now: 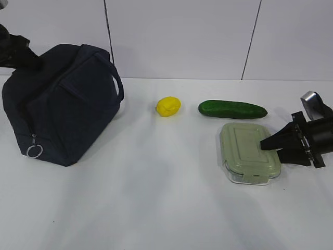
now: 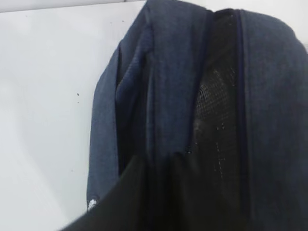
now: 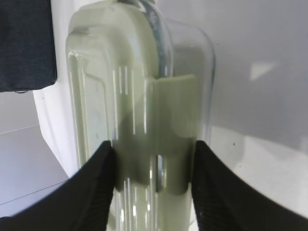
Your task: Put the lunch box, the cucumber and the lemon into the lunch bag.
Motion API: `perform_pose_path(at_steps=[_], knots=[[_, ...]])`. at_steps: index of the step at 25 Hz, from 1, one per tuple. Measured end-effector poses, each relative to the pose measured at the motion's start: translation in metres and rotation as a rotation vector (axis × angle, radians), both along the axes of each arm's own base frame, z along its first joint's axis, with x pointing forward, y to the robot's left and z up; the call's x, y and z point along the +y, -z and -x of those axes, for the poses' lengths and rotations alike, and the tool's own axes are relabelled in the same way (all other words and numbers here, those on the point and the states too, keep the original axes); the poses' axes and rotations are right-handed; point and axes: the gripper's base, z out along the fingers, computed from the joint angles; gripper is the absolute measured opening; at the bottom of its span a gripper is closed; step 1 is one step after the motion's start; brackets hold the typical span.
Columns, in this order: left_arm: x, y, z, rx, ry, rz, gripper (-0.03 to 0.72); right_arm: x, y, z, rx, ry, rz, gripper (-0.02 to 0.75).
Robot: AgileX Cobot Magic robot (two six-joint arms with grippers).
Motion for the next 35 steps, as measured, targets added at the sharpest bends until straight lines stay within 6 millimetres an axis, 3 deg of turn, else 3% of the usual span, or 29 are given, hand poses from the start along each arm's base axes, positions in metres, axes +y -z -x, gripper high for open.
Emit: perform_pose_path(at_steps=[2, 5, 10, 17, 24, 31, 35], knots=[[-0.001, 0.0, 0.001, 0.008, 0.008, 0.004, 0.071, 0.0, 0.0, 0.0, 0.0, 0.0, 0.0, 0.359], [-0.002, 0.0, 0.003, 0.03, 0.031, 0.015, 0.02, 0.0, 0.0, 0.0, 0.0, -0.001, 0.001, 0.359], [-0.006, -0.002, 0.004, 0.043, 0.034, 0.078, 0.013, 0.0, 0.0, 0.0, 0.0, -0.001, 0.001, 0.359], [-0.008, -0.026, 0.012, 0.048, -0.066, 0.098, 0.012, 0.0, 0.0, 0.0, 0.0, -0.002, 0.004, 0.358], [-0.04, -0.029, 0.018, 0.094, -0.036, 0.106, 0.011, 0.0, 0.0, 0.0, 0.0, -0.002, 0.004, 0.358], [-0.049, -0.066, 0.04, 0.063, -0.081, 0.069, 0.011, -0.002, -0.007, 0.0, -0.023, -0.008, 0.047, 0.358], [-0.054, -0.066, 0.054, 0.104, -0.089, 0.077, 0.011, -0.002, -0.01, 0.0, -0.029, -0.006, 0.058, 0.358]])
